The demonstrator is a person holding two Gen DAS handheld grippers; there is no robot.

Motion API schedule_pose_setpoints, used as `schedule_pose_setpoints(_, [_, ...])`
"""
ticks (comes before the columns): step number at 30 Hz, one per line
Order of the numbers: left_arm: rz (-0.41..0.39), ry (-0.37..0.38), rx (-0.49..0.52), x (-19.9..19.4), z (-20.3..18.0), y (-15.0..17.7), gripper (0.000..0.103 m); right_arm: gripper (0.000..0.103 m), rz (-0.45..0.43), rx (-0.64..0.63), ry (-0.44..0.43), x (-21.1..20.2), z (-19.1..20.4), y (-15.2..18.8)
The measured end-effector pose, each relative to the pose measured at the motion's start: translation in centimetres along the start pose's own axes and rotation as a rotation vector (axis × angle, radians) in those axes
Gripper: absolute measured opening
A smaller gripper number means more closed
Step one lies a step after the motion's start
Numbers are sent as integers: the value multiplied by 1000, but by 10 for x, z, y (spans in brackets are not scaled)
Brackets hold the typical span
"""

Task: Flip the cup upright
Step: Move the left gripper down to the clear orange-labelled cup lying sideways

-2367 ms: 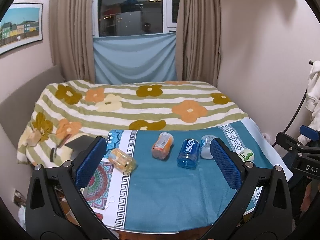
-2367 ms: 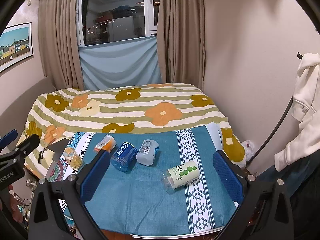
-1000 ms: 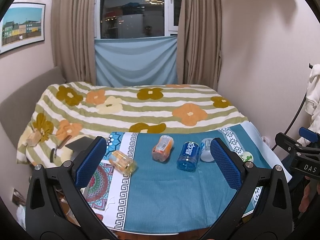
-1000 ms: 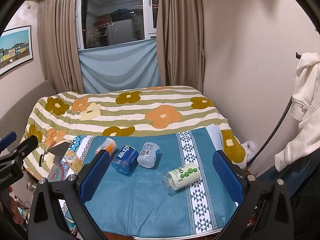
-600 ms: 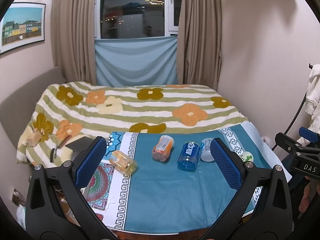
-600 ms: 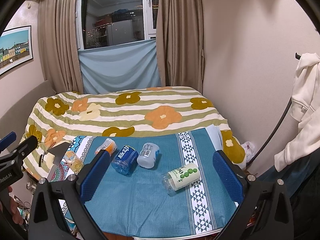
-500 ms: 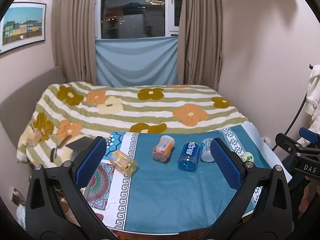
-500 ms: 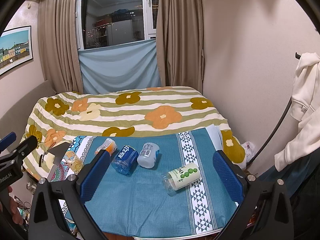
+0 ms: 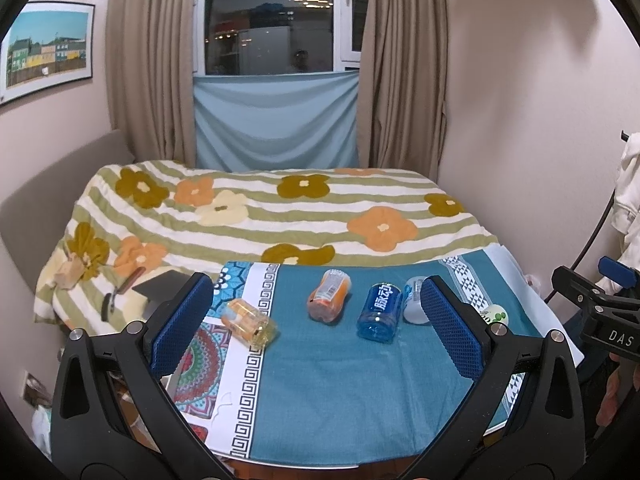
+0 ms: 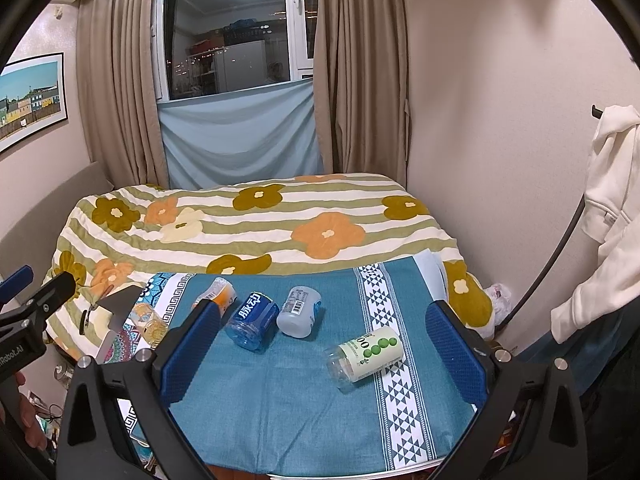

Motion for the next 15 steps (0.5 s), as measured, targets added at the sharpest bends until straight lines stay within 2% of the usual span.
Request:
schedule_pose_setpoints(6, [87, -54, -43, 18, 18, 12, 103, 103, 23, -38, -45, 14, 14, 0])
schedule_pose_setpoints(15, [222, -164, -125, 67, 63, 31, 103, 103, 111, -102, -157, 67, 44, 20])
Point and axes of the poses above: each gripper's, at about its wrist camera, not at the fingertips, and x roughly the way its jaws point, z to its left, y to its underside, the point moved 10 cm from there along x, roughly the way its jaws point, and after that the axes turned 1 degree about -z, right-handed, at the moved point
